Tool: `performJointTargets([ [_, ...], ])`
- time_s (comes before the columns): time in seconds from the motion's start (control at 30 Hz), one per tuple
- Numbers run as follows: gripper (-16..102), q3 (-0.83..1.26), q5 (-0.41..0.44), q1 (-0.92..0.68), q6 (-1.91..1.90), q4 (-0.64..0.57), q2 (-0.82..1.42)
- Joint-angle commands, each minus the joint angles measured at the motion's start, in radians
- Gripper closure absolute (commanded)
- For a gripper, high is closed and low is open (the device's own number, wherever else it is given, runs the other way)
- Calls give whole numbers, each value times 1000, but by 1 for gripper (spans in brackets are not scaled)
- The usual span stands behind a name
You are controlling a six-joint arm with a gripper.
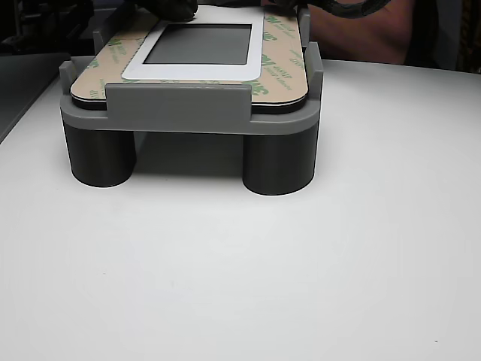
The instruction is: Peel off protective film from adhesive tape.
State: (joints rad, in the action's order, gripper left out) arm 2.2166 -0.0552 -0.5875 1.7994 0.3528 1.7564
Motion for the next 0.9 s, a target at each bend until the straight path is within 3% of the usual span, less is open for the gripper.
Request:
performJointTargets([
  [0.0, 95, -18, -2, 6, -2, -3, 18],
  [0.87, 95, -23, 5, -9, -23, 17, 26],
])
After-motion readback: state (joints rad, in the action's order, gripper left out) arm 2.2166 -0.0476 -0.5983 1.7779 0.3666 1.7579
